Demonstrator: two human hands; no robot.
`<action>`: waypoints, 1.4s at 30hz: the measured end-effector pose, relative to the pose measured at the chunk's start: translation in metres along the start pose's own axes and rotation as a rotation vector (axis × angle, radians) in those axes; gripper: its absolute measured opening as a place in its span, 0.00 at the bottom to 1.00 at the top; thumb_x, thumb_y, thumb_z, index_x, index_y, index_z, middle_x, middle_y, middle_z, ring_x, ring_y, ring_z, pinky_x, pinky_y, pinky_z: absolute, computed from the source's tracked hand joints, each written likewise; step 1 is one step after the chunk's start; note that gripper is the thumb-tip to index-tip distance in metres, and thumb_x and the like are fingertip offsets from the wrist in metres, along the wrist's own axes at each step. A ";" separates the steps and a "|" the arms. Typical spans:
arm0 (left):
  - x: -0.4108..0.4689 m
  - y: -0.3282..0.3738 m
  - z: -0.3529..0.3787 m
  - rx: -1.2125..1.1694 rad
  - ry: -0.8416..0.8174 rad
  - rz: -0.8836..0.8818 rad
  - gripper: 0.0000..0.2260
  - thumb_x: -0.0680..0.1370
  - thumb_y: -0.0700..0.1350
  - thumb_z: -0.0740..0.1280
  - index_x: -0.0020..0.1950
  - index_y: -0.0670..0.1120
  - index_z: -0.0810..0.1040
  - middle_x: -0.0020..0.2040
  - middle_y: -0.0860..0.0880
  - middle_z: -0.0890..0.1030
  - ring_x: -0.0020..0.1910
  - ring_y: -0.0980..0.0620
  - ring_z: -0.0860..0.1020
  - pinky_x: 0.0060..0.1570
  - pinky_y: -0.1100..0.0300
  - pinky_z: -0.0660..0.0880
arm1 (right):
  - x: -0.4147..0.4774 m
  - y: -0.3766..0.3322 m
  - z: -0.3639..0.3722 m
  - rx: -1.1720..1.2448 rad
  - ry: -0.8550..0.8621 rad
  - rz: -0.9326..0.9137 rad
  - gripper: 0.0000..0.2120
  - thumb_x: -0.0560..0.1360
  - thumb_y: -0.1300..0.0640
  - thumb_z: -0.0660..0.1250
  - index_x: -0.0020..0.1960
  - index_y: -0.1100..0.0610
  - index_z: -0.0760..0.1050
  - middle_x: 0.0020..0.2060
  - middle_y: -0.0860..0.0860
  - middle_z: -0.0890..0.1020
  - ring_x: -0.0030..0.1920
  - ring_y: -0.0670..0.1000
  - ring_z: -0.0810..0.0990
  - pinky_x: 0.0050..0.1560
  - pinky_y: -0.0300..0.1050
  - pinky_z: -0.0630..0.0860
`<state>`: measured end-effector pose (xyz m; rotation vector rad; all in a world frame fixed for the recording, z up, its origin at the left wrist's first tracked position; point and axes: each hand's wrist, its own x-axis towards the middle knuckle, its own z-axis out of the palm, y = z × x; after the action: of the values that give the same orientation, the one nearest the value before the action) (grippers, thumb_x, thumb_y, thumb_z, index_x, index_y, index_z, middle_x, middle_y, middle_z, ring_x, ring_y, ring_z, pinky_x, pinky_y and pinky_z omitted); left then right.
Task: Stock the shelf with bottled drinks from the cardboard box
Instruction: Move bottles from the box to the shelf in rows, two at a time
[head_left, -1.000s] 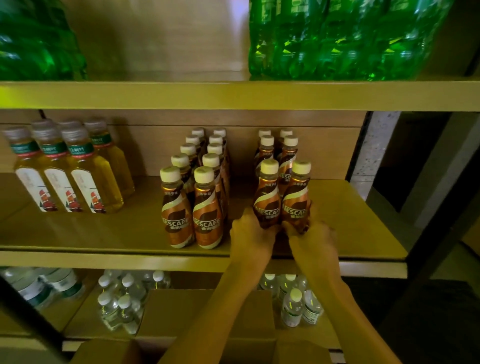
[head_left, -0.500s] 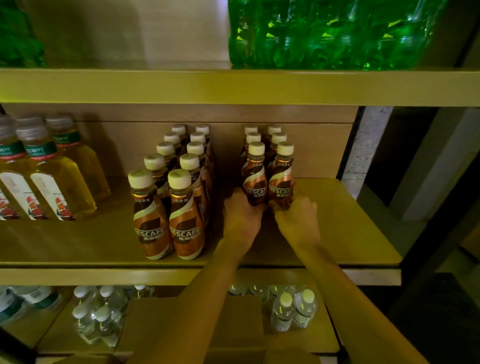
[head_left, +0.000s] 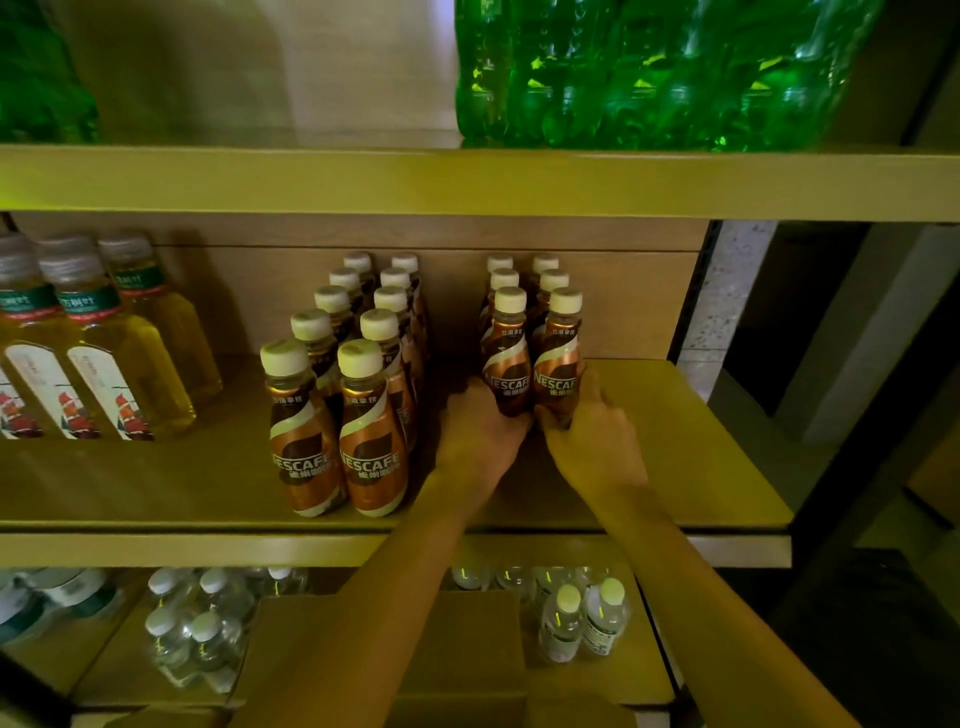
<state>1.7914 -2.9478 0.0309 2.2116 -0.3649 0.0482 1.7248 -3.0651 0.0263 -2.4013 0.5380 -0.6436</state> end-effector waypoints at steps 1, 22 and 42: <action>-0.004 0.001 -0.002 0.040 -0.011 0.005 0.26 0.72 0.56 0.75 0.64 0.45 0.74 0.59 0.46 0.80 0.58 0.44 0.80 0.54 0.52 0.78 | -0.002 0.001 -0.003 -0.112 0.007 -0.015 0.32 0.77 0.43 0.67 0.74 0.57 0.63 0.63 0.56 0.78 0.63 0.60 0.77 0.55 0.53 0.78; -0.192 -0.028 -0.052 0.350 0.072 0.265 0.23 0.77 0.62 0.64 0.67 0.50 0.75 0.67 0.51 0.76 0.69 0.50 0.71 0.60 0.52 0.75 | -0.176 0.008 -0.038 -0.287 0.044 -0.202 0.20 0.75 0.38 0.66 0.57 0.53 0.81 0.56 0.51 0.83 0.61 0.56 0.79 0.60 0.57 0.77; -0.290 -0.261 -0.036 0.503 -0.491 -0.107 0.25 0.78 0.55 0.65 0.74 0.50 0.69 0.70 0.51 0.74 0.69 0.50 0.72 0.61 0.51 0.76 | -0.303 0.056 0.099 -0.342 -0.841 -0.129 0.23 0.81 0.44 0.62 0.74 0.48 0.66 0.71 0.48 0.72 0.71 0.52 0.70 0.65 0.48 0.72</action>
<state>1.5902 -2.6976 -0.1938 2.7283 -0.5459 -0.5217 1.5244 -2.9104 -0.1753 -2.7326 0.1283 0.4637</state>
